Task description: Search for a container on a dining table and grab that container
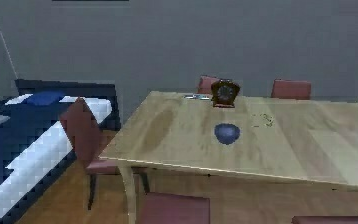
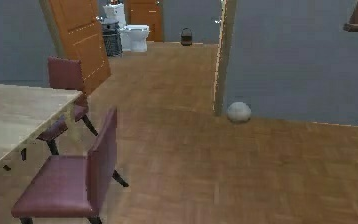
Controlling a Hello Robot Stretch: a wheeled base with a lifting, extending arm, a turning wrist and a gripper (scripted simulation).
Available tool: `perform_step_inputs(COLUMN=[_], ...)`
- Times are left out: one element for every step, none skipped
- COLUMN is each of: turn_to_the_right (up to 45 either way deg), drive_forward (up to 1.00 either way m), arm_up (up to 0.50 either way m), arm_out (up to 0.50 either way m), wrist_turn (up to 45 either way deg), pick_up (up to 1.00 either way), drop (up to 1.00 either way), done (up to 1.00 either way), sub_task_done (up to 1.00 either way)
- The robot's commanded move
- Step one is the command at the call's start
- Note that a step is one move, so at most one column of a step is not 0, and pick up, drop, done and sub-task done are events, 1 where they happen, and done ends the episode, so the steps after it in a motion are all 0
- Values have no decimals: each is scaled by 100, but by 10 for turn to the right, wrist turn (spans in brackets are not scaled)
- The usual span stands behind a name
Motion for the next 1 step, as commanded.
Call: perform_step_inputs(turn_to_the_right=[450], drive_forward=[0], arm_up=[0], arm_out=[0], wrist_turn=[0], pick_up=[0], drop=[0], done=[0], sub_task_done=[0])
